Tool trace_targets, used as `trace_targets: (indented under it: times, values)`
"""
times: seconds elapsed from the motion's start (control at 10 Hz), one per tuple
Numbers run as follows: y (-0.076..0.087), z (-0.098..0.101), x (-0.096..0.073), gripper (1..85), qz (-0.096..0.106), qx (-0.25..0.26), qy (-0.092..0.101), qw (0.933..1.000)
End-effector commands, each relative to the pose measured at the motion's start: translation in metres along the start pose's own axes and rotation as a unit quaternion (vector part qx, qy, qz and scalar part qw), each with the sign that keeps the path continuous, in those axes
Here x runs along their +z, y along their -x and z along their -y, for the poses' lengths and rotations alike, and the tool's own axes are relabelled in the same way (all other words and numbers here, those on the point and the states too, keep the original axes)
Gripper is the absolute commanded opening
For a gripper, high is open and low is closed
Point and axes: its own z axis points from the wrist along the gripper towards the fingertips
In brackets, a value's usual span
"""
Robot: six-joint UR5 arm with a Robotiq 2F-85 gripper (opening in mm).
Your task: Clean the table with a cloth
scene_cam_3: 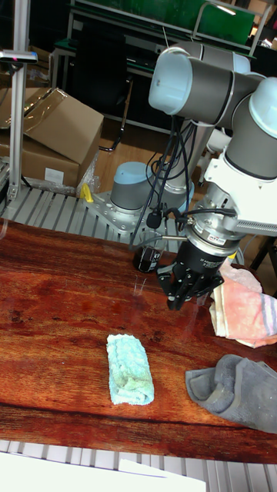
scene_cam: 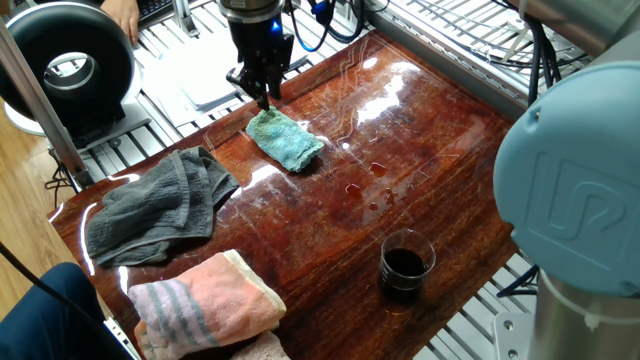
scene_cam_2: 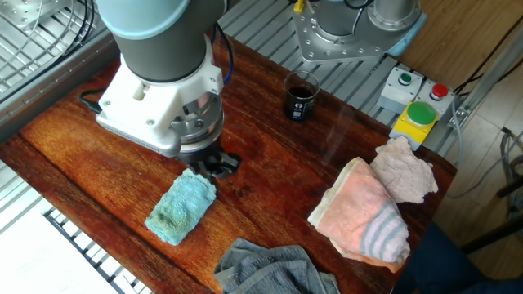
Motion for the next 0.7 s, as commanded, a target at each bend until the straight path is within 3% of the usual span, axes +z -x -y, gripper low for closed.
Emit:
trace_targets:
  times: [0.0,0.1,0.2,0.3,0.4,0.5,0.6]
  values:
    - [0.002,0.003,0.0,1.3,0.003,0.016,0.0,0.9999]
    - [0.006,0.009,0.001,1.3,0.01,0.009,-0.004,0.9999]
    - [0.004,0.009,0.001,2.3,0.003,-0.008,0.005,0.9999]
    - [0.018,0.007,0.004,14.0,0.023,-0.005,0.013,0.9996]
    - [-0.003,0.027,0.002,74.7,-0.012,-0.091,0.008,0.9957]
    - [0.003,0.046,0.008,82.7,-0.007,-0.103,-0.004,0.9947]
    - [0.028,0.043,0.019,77.0,0.023,-0.083,0.007,0.9962]
